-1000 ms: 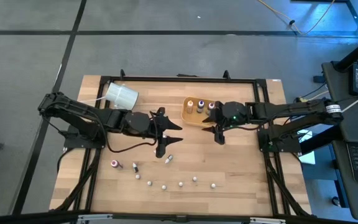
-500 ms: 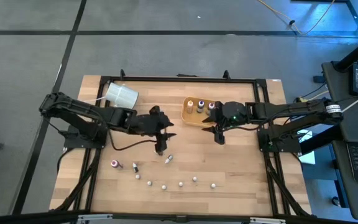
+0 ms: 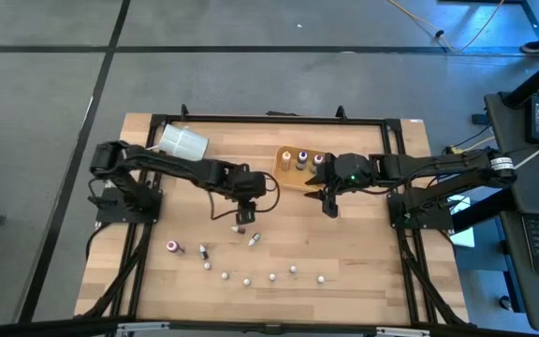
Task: Pick & Place food coloring
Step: Put the small violet food coloring bottle into the yellow bin
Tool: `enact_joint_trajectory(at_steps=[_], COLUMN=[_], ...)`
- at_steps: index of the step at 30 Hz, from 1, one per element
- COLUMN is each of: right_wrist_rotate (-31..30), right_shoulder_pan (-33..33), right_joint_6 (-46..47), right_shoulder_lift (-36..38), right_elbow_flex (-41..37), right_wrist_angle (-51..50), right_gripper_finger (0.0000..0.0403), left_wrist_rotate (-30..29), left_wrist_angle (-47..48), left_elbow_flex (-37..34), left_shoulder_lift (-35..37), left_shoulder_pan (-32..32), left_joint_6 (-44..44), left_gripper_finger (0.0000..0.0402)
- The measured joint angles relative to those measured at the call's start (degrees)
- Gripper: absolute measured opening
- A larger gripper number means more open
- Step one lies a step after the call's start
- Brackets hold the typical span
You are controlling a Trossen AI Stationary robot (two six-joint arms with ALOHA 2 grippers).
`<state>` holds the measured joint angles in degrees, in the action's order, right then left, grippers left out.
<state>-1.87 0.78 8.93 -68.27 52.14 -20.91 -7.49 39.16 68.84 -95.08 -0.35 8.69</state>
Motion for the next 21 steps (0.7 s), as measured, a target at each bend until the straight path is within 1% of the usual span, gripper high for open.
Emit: enact_joint_trajectory(at_steps=[8,11,16,21], right_wrist_rotate=[0.0,0.0,0.0,0.0], right_shoulder_pan=[0.0,0.0,0.0,0.0], right_joint_6=[0.1,0.3,1.4,1.4], right_shoulder_lift=[0.0,0.0,0.0,0.0], right_elbow_flex=[0.0,0.0,0.0,0.0], right_wrist_angle=[-0.2,-0.3,-0.3,-0.3], right_gripper_finger=[0.0174,0.0174,0.0174,0.0174], left_wrist_rotate=[0.3,2.2,2.5,1.9], left_wrist_angle=[0.1,0.0,-0.1,-0.4], left_elbow_flex=[0.0,0.0,0.0,0.2], left_shoulder_lift=[-8.9,-11.4,-13.9,-14.9], left_shoulder_pan=[1.0,1.0,1.0,1.0], left_joint_6=[-5.6,-6.4,-6.5,-6.5], left_gripper_finger=[0.0196,0.0196,0.0196,0.0193])
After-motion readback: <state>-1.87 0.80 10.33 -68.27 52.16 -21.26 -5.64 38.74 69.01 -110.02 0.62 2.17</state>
